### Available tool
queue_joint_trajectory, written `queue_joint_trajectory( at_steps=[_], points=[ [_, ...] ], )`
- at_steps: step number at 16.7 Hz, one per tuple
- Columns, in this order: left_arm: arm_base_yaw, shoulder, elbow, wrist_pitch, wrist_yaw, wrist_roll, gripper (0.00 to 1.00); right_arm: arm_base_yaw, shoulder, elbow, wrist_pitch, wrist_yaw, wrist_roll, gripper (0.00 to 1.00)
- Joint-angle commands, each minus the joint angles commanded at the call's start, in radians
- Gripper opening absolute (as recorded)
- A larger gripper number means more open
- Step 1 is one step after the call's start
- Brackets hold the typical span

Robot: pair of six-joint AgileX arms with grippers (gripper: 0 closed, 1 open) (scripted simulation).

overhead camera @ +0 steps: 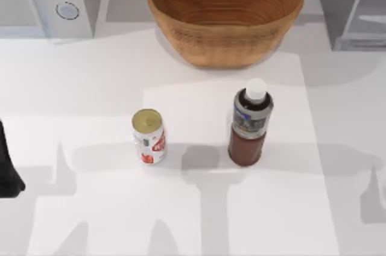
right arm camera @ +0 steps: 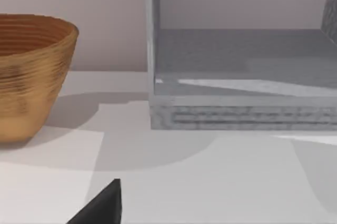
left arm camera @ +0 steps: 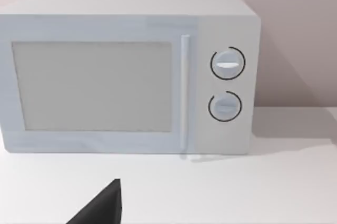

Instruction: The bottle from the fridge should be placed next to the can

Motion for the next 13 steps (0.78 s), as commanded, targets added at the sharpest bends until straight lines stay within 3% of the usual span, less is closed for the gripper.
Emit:
queue_joint_trajectory(
  at_steps=[7,13],
  points=[
    [0.0,0.0,0.0,0.0,0.0,0.0,1.0,0.0,-0.306,0.25,-0.601,-0.003,-0.005,1.0],
    [0.0,0.0,0.0,0.0,0.0,0.0,1.0,-0.003,-0.429,0.351,-0.817,-0.002,-0.009,1.0]
  ],
)
